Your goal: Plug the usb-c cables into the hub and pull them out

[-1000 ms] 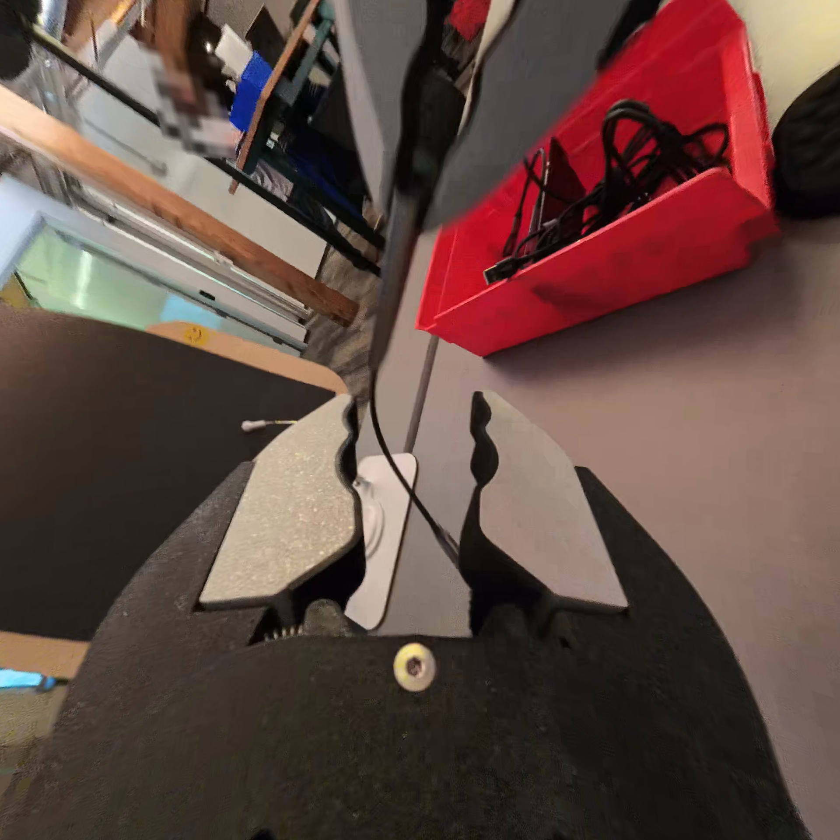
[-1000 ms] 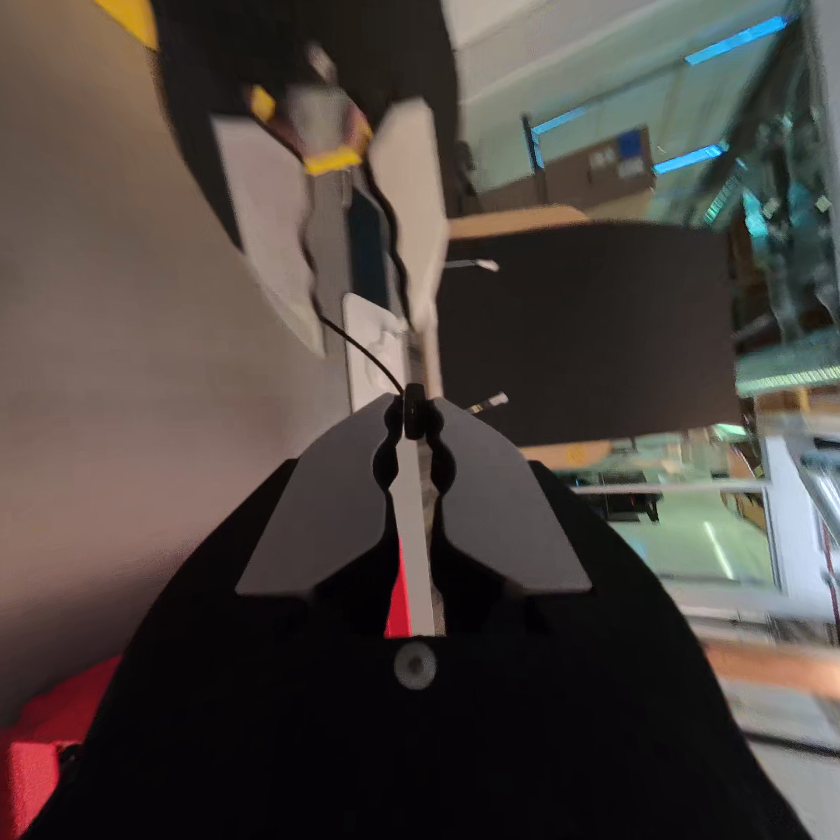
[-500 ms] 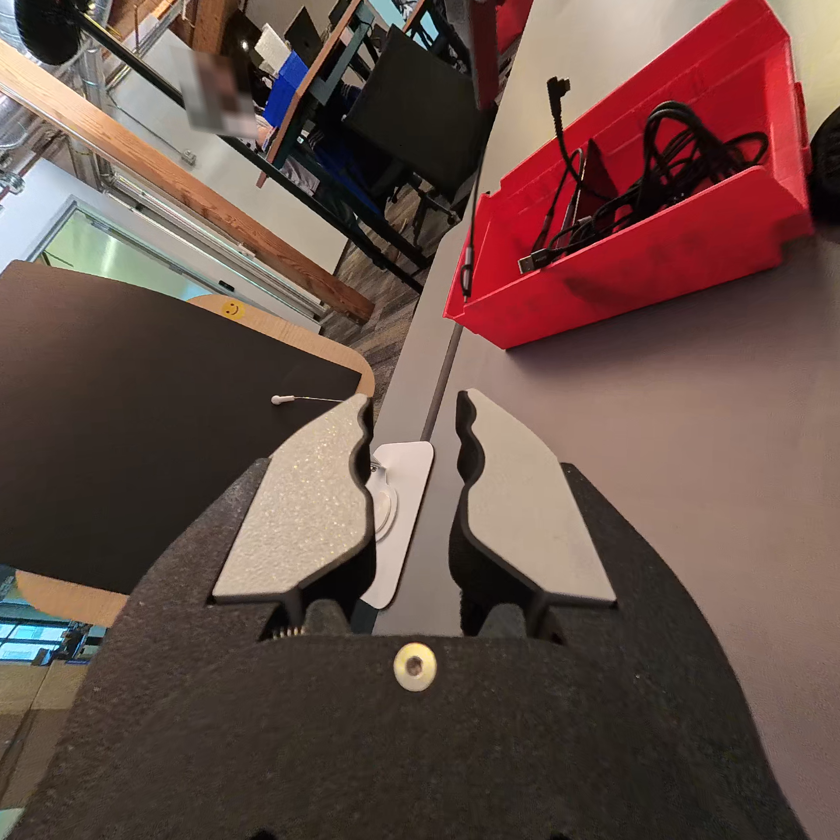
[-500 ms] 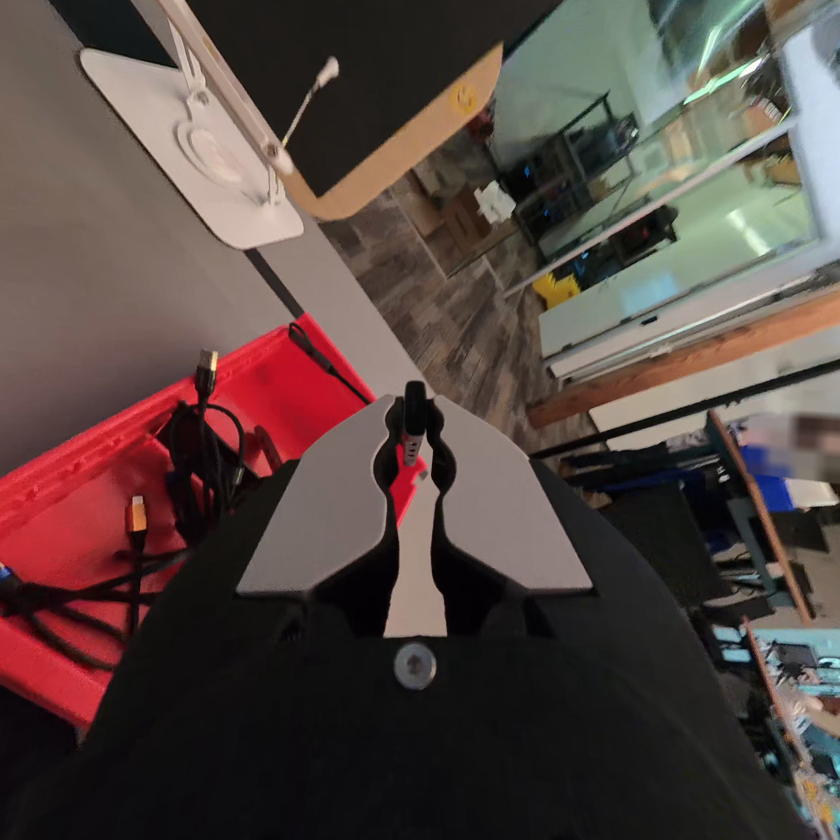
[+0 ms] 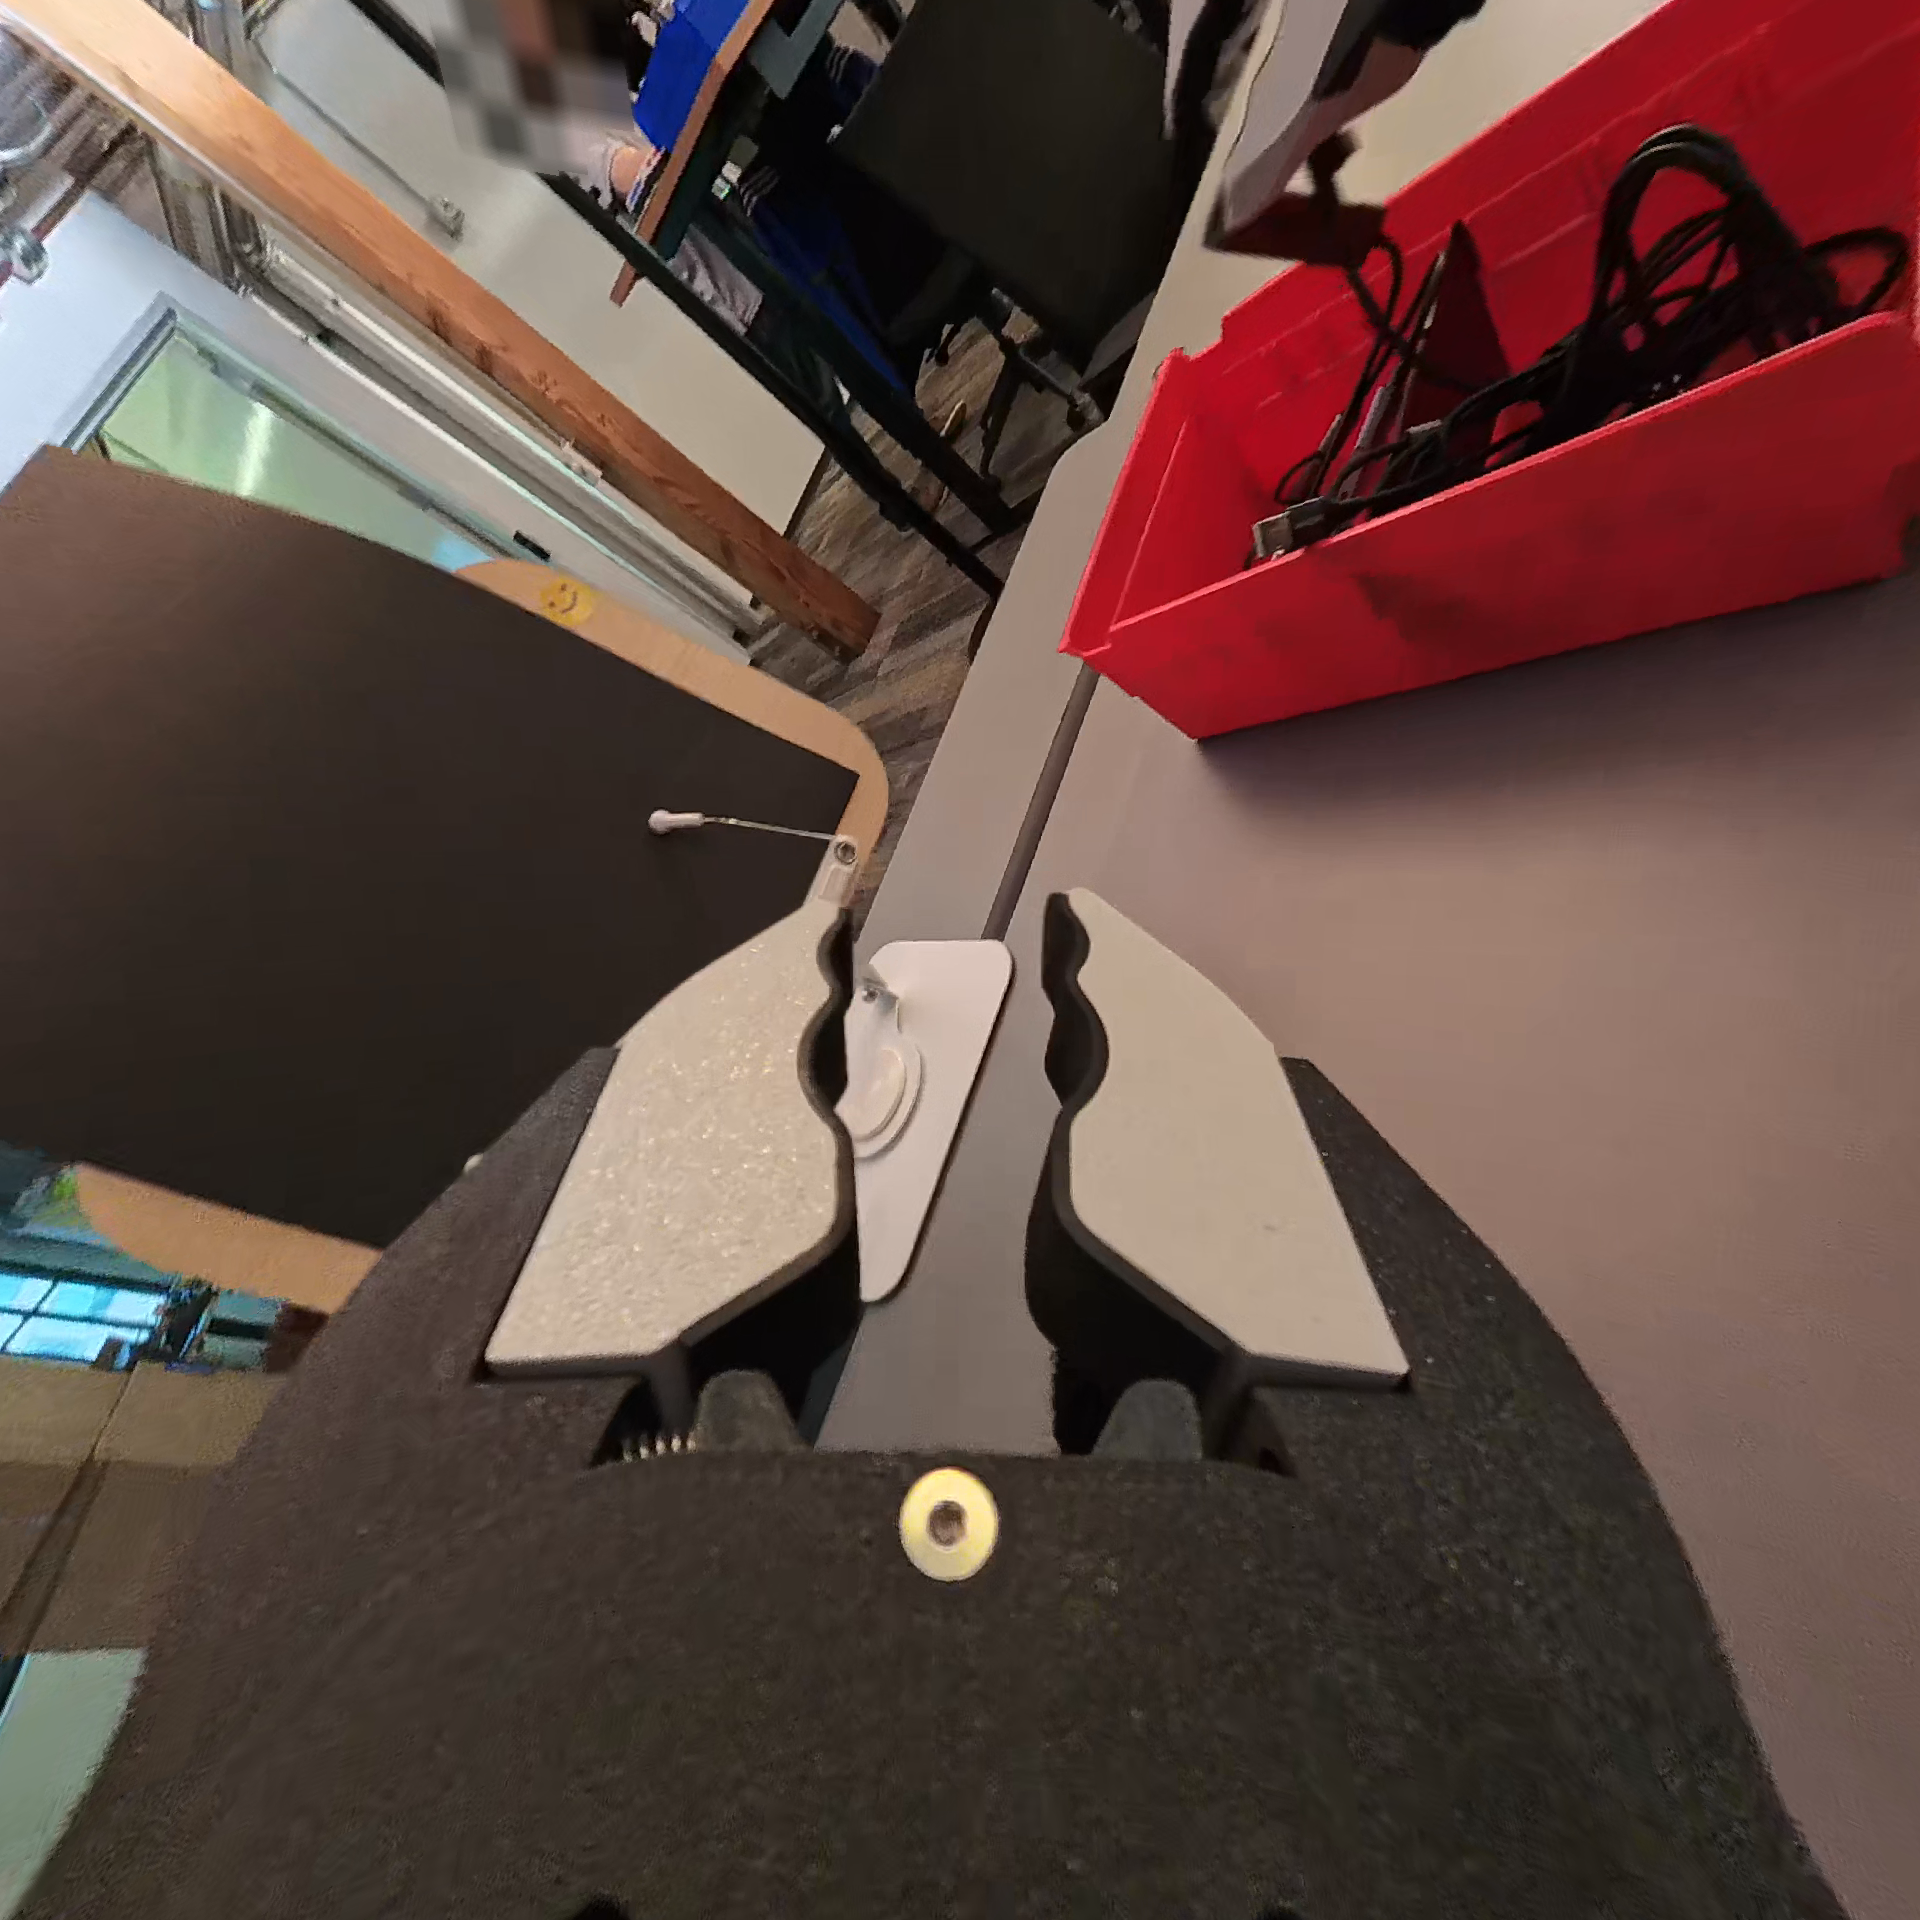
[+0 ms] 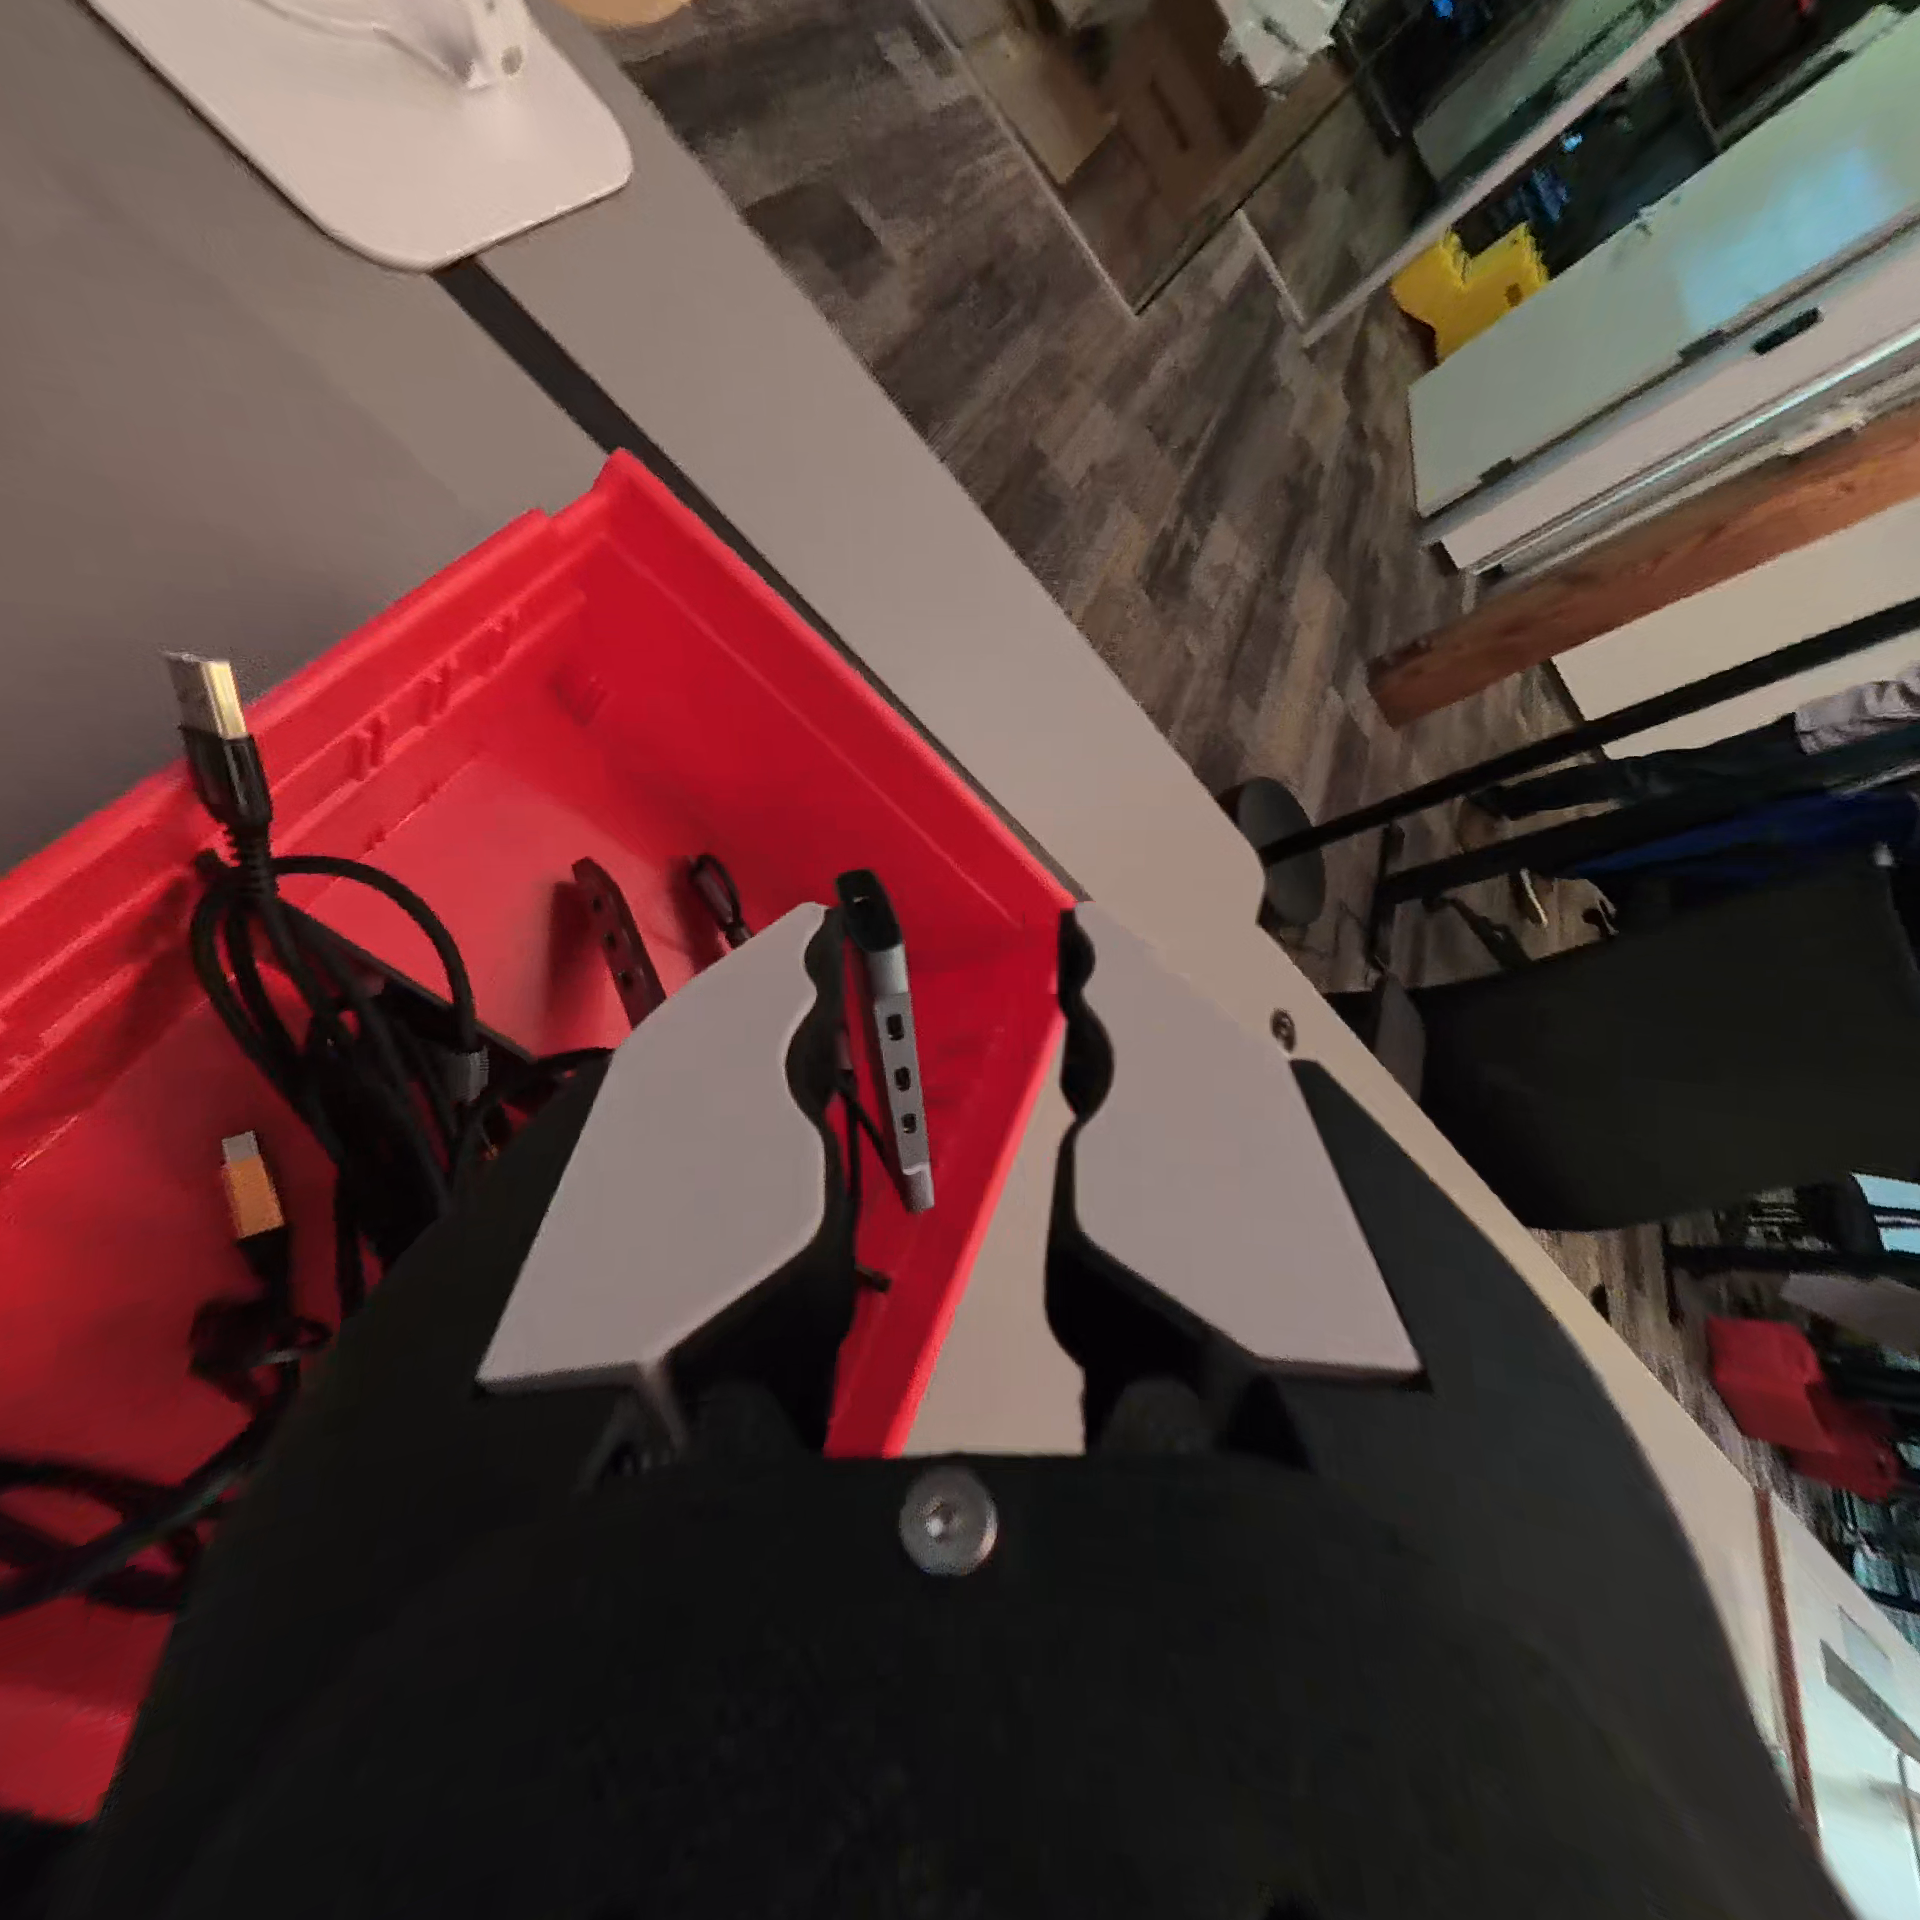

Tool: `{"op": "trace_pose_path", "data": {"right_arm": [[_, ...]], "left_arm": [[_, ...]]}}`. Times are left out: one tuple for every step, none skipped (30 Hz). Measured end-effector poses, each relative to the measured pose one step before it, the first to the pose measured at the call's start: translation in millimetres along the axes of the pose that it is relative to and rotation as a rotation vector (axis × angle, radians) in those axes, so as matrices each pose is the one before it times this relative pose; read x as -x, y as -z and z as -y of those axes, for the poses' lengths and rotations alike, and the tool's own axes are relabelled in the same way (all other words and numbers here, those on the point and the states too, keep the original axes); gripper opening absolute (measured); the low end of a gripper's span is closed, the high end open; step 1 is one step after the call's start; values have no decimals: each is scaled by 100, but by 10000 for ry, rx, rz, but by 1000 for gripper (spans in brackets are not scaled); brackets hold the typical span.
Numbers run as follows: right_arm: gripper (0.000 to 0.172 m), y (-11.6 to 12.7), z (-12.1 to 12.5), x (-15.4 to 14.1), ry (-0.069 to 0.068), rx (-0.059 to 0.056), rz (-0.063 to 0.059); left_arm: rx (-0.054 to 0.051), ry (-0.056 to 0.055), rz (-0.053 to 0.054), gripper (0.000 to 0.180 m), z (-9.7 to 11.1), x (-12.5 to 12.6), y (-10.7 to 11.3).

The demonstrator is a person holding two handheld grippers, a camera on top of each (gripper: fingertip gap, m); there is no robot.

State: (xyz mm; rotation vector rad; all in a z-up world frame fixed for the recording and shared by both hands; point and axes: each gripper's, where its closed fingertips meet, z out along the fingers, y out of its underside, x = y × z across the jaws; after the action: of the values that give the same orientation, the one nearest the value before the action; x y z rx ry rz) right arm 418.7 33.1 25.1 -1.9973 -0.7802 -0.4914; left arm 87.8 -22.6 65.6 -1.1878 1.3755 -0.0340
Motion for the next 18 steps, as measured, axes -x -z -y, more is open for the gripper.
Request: {"op": "trace_pose_path", "data": {"right_arm": [[43, 869, 386, -514, -175, -227, -169], [42, 1037, 536, -474, -222, -350, -111], [42, 1060, 590, -304, -263, -414, 0], [39, 944, 522, -23, -319, -399, 166], [32, 670, 250, 282, -322, -245, 337], [25, 337, -164, 302, -183, 2, 316], [22, 55, -589, 85, 11, 241, 143], [21, -106, -836, -240, 135, 364, -83], [20, -139, -985, -346, 124, 428, -141], [18, -103, -1156, -274, 59, 512, -52], [18, -18, -1215, -390, -37, 520, -91], [17, 35, -1305, -599, -134, 522, -198], [17, 49, -1437, -587, -219, 556, -157], [17, 61, -1479, -413, -286, 548, -17], [17, 59, -1349, -290, -328, 434, 72], [18, 47, -1163, -21, -369, 282, 252], [21, -14, -1058, 401, -422, 220, 513], [22, -54, -1077, 640, -401, 277, 654]], "left_arm": [[121, 121, 108, 34, -283, 387, 219], [121, 100, 111, 34, -262, 387, 226], [95, 67, 107, 34, -236, 354, 218], [38, 32, 86, 34, -135, 267, 193], [-7, 11, 63, 34, -40, 189, 166], [2, 22, 27, 34, -14, 105, 119], [35, 20, -7, 34, -39, 23, 79], [71, -20, 2, 34, -69, -1, 80], [118, -58, 48, 34, -124, 72, 98], [171, -70, 93, 34, -219, 163, 145], [235, -55, 149, 34, -353, 314, 230], [287, -22, 204, 34, -506, 472, 321], [347, 46, 259, 34, -678, 640, 398], [457, 138, 284, 34, -927, 785, 445], [589, 232, 255, 34, -1230, 808, 492], [734, 322, 204, 34, -1549, 798, 532], [841, 420, 256, 33, -1842, 946, 552], [920, 513, 287, 34, -2087, 1044, 560]]}}
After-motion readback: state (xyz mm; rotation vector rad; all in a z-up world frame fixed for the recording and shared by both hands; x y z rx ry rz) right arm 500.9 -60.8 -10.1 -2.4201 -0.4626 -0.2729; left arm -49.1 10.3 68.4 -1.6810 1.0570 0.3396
